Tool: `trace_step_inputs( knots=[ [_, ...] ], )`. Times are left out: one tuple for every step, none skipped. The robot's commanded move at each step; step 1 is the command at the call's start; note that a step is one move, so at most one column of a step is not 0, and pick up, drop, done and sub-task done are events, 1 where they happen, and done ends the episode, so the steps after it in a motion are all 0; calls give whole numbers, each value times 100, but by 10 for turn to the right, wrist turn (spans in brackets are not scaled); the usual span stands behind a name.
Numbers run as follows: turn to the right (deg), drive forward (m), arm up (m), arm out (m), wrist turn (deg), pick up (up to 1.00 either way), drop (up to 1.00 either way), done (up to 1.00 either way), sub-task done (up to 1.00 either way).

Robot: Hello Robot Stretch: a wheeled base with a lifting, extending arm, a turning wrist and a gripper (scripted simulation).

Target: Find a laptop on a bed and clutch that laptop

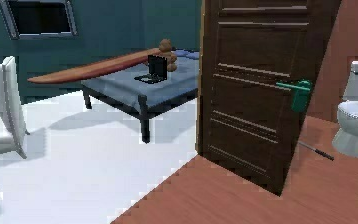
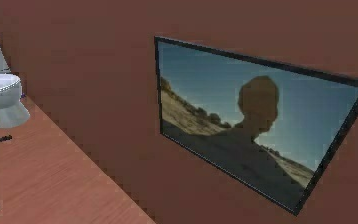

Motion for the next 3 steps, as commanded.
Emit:
trace_step_inputs(
  knots=[
    [0, 20, 0, 0, 0, 0, 0, 0, 0],
    [-60, 0, 0, 0, 0, 0, 0, 0, 0],
    [-30, 0, 0, 0, 0, 0, 0, 0, 0]
  ],
)
